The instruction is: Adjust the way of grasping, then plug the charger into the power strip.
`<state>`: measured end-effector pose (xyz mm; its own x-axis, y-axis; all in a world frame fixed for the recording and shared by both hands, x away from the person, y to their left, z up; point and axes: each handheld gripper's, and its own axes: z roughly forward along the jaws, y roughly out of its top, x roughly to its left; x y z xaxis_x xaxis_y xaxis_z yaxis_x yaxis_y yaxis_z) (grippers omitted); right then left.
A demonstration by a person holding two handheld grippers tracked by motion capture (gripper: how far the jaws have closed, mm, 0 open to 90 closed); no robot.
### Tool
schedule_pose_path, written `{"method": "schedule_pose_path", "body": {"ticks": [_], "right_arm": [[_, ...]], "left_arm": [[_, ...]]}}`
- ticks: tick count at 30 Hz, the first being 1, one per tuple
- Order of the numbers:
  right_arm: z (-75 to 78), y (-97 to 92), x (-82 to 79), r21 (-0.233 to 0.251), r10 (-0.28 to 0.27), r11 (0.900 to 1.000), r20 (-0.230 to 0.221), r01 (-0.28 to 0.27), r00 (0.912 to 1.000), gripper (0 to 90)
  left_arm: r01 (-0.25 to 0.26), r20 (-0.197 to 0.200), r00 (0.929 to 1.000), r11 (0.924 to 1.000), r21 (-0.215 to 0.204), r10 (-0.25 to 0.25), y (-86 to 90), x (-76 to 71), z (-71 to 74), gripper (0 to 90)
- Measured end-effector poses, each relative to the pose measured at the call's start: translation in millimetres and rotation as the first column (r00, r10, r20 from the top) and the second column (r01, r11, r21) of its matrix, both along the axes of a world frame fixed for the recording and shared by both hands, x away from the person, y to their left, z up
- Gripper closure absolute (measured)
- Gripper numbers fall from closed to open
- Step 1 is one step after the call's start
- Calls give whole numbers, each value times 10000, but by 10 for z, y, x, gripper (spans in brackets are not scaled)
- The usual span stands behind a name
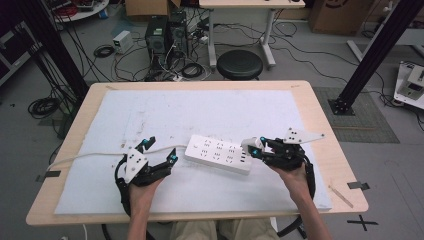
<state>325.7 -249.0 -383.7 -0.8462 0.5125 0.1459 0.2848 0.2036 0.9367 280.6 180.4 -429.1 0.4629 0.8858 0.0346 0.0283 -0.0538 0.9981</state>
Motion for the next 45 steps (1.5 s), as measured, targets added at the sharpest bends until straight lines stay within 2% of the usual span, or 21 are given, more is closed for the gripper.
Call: {"method": "schedule_pose_path", "body": {"ticks": [3,4,6,8,10,21,25,28,32,33,36,37,38,41,43,44,45], "right_arm": [[4,-4,8,-39,-25,10000,74,25,10000,631],[6,-5,9,-57,-40,10000,50,40,10000,631],[11,-4,9,-101,-129,9999,13,129,9999,631],[10,2,24,-146,-82,9999,141,84,9999,631],[16,14,24,-299,-122,9995,65,124,9999,631],[104,115,118,-1135,25,9935,245,3,9997,631],[140,163,167,-1636,120,9865,308,-68,9995,631],[158,181,208,-1809,168,9834,288,-113,9994,631],[165,197,238,-1836,254,9828,250,-204,9994,631],[164,234,284,-2085,346,9775,35,-331,9994,631],[159,261,327,-2207,524,9739,-51,-522,9986,632],[166,288,356,-2365,618,9693,-305,-673,9976,632],[166,288,356,-2365,618,9693,-305,-673,9976,632],[210,340,435,-2846,863,9537,-503,-971,9950,632],[210,340,435,-2846,863,9537,-503,-971,9950,632],[250,388,476,-3254,947,9390,-650,-1108,9934,633],[255,395,497,-3288,1031,9367,-691,-1202,9923,633]], "left_arm": [[-166,-114,9998,9998,-95,165,64,-20,-20,212],[-321,-198,9993,9991,-278,315,121,-38,-37,212],[-480,-251,9986,9982,-360,471,176,-59,-48,212],[-600,-291,9978,9976,-341,590,219,-86,-57,212],[-684,-305,9973,9973,-279,675,261,-112,-60,212],[-839,-178,9964,9960,-304,834,378,-170,-66,218],[-946,-154,9954,9950,-324,942,423,-188,-77,221],[-965,-144,9953,9944,-441,959,459,-188,-80,223],[-938,-117,9956,9950,-354,935,470,-189,-71,226],[-967,-135,9953,9947,-349,963,479,-189,-64,226],[-976,-107,9952,9946,-347,972,491,-189,-64,228],[-995,-116,9950,9944,-360,991,492,-192,-66,230],[-1001,-121,9949,9944,-348,997,492,-195,-68,230],[-1016,-170,9947,9944,-305,1011,492,-210,-70,231],[-1005,-172,9948,9946,-278,1000,492,-215,-71,233],[-979,-183,9951,9948,-274,974,488,-221,-74,234],[-992,-164,9950,9948,-239,989,490,-221,-74,234]]}}
